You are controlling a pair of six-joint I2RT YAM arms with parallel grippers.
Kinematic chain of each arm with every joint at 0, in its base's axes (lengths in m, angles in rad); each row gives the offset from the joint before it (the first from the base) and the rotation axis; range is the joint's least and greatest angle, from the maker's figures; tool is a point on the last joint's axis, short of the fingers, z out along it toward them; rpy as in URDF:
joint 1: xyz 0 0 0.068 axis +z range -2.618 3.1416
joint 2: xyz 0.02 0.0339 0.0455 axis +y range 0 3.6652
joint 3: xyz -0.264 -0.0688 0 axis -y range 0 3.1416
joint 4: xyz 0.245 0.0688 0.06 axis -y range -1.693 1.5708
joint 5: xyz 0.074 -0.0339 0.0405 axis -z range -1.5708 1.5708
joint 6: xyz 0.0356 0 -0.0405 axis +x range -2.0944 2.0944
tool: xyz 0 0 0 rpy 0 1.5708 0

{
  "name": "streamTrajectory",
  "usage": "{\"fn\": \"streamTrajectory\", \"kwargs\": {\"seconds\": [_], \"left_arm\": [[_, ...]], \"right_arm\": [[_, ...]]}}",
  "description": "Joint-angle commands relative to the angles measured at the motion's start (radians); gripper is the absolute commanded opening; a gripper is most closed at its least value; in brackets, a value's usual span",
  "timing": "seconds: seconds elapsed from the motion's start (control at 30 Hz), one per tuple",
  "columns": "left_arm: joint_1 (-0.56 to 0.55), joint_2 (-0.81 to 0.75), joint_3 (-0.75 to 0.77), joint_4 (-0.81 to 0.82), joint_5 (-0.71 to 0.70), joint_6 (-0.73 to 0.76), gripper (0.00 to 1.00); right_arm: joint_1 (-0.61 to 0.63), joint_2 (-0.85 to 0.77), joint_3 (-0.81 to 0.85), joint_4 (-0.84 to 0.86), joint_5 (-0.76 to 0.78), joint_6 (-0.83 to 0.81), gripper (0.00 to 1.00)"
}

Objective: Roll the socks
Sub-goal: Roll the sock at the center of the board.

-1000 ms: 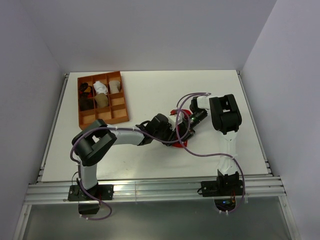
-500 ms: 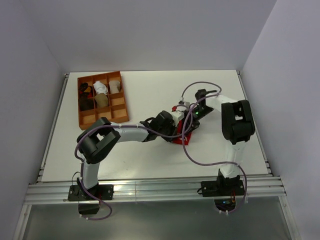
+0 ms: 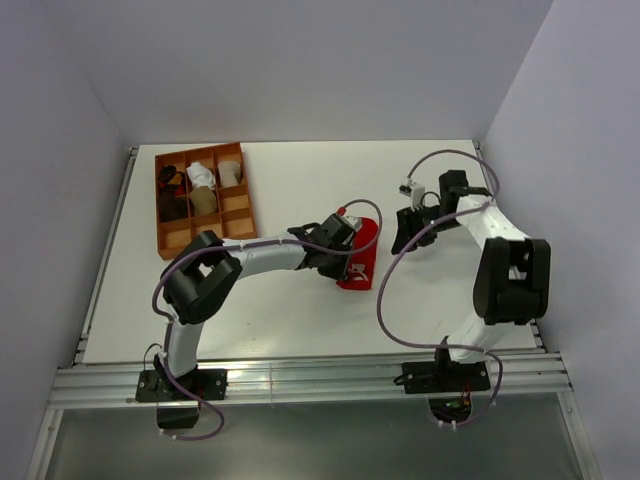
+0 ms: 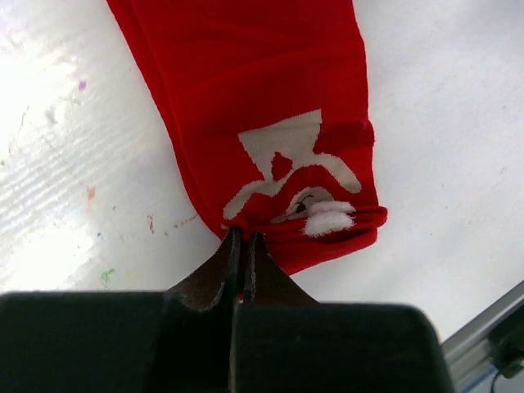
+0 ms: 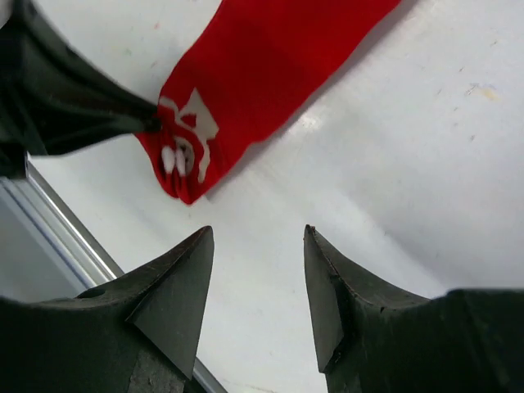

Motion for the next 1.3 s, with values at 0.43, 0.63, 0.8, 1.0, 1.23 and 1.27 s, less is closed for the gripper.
{"fn": "streamTrajectory", "kwargs": {"seconds": [0.43, 0.63, 0.8, 1.0, 1.23, 1.27], "left_arm": [[0.122, 0.192, 0.167, -0.483, 0.285, -0.116, 0.00], [0.141, 0.239, 0.230, -0.549, 0.313, -0.091, 0.00], [0.144, 0.264, 0.288, -0.593, 0.308, -0.073, 0.00], [0.144, 0.284, 0.310, -0.610, 0.319, -0.061, 0.00], [0.145, 0.287, 0.307, -0.607, 0.328, -0.051, 0.00], [0.145, 0.287, 0.305, -0.607, 0.330, -0.050, 0.00]], "right_arm": [[0.379, -0.618, -0.532, 0.446, 0.197, -0.356, 0.60], [0.648, -0.660, -0.627, 0.550, 0.398, -0.361, 0.59], [0.818, -0.643, -0.687, 0.624, 0.502, -0.364, 0.59], [0.931, -0.614, -0.728, 0.743, 0.620, -0.384, 0.60], [0.990, -0.514, -0.722, 0.811, 0.682, -0.399, 0.58], [0.991, -0.501, -0.717, 0.810, 0.679, -0.401, 0.58]]}}
